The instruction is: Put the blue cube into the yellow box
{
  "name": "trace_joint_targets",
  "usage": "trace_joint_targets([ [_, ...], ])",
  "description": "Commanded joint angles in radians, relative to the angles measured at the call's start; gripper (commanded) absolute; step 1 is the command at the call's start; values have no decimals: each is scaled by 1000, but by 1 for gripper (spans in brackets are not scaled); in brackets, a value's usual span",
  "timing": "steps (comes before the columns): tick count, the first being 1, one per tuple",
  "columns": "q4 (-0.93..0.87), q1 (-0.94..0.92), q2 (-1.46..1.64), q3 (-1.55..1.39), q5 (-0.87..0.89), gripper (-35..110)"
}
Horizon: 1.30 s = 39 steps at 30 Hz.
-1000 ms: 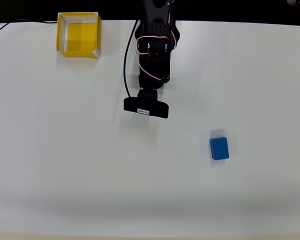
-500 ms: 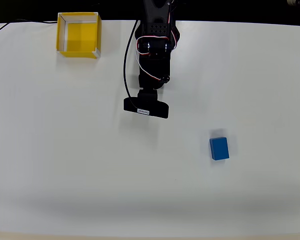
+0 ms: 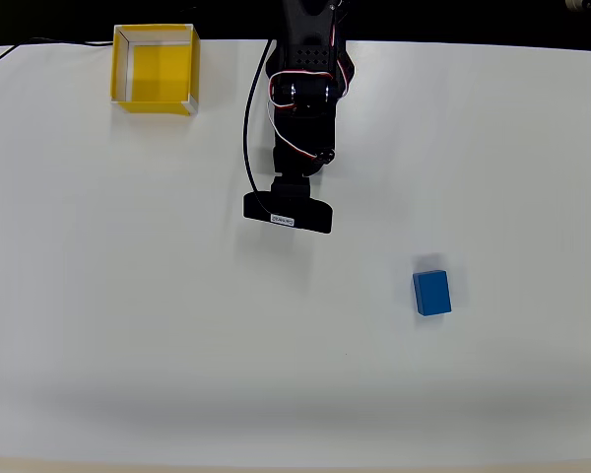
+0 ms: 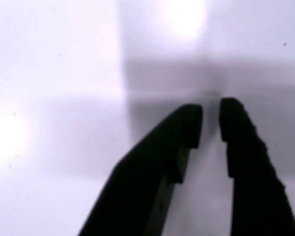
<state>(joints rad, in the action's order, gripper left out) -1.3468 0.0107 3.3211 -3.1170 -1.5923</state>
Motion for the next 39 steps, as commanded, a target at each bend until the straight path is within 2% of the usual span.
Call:
trace_joint_targets([
  [1, -11, 11, 23, -29, -8, 1],
  [6, -11, 12, 23, -29, 3, 2],
  [9, 3, 2, 23, -29, 95, 4],
  [12, 46, -6, 8, -28, -84, 10],
  [15, 186, -12, -77, 3, -83, 19],
  [22, 383, 58, -453, 348, 69, 38],
  [25, 403, 103, -617, 523, 133, 42],
  [32, 451, 222, -911, 857, 281, 49],
  [39, 515, 301, -1230, 1134, 351, 54],
])
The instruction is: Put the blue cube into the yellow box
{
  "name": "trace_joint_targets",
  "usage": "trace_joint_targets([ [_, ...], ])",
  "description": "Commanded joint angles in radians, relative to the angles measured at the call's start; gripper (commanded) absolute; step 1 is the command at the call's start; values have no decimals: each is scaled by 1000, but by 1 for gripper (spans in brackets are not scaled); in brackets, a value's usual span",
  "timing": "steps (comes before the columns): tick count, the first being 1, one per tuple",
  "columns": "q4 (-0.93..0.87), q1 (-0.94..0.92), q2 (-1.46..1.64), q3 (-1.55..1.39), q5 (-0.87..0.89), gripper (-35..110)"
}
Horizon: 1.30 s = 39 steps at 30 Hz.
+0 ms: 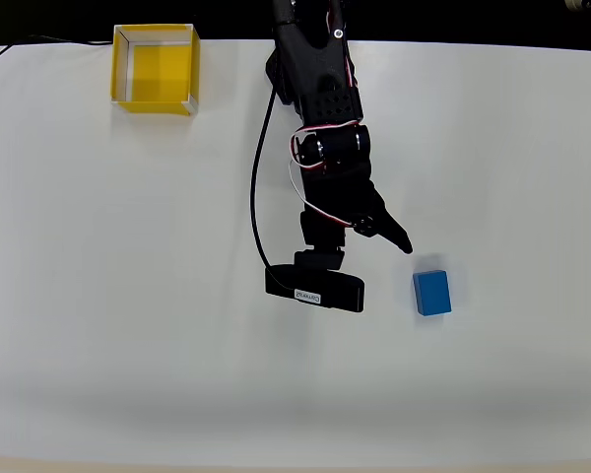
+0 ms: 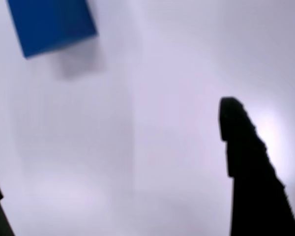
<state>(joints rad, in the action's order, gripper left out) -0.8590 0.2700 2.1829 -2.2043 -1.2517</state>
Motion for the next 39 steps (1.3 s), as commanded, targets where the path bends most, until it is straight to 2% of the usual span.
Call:
trace_joint_targets([
  [1, 29, 49, -144, 267, 21, 54],
  [15, -6, 152, -632, 726, 103, 54],
  [39, -110, 275, -996, 988, 186, 52],
])
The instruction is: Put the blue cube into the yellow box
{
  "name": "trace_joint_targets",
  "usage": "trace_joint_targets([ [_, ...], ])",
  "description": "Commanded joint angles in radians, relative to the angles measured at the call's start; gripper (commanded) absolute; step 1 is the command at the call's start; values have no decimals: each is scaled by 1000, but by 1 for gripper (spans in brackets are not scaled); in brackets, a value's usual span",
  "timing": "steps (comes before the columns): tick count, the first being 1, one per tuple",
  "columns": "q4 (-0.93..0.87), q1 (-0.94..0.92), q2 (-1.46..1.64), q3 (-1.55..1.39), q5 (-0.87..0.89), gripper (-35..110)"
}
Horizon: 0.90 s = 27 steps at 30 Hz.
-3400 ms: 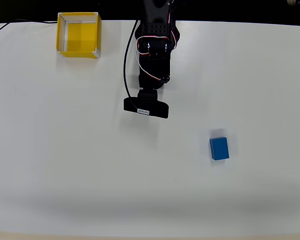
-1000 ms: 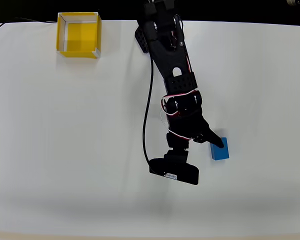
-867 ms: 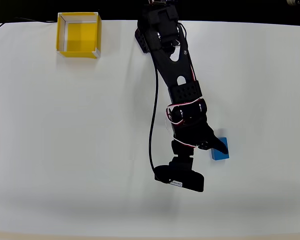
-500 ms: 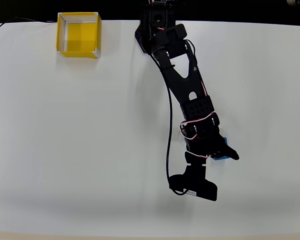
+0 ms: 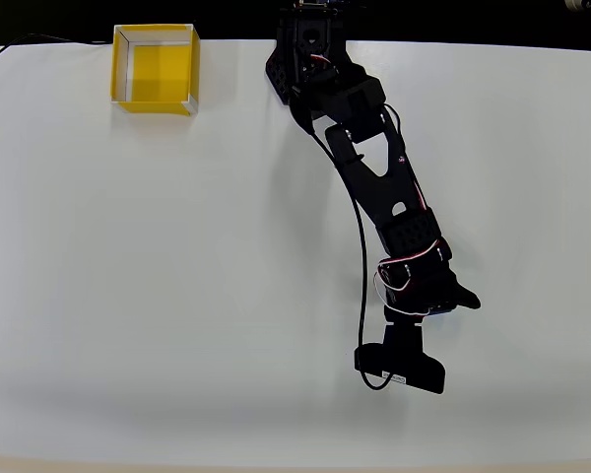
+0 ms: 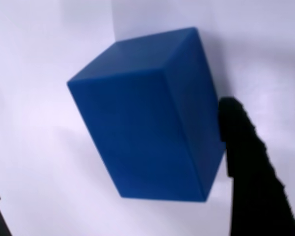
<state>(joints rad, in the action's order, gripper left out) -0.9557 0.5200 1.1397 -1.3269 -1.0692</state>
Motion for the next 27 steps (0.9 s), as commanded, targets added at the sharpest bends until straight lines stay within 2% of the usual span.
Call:
trace_joint_targets([
  [1, -14, 29, 40, 110, 6, 52],
  [6, -23, 44, -2, 118, 11, 50],
  [10, -37, 54, -26, 138, 9, 42],
  [16, -35, 66, -44, 144, 6, 22],
  [27, -55, 72, -20, 141, -11, 10],
])
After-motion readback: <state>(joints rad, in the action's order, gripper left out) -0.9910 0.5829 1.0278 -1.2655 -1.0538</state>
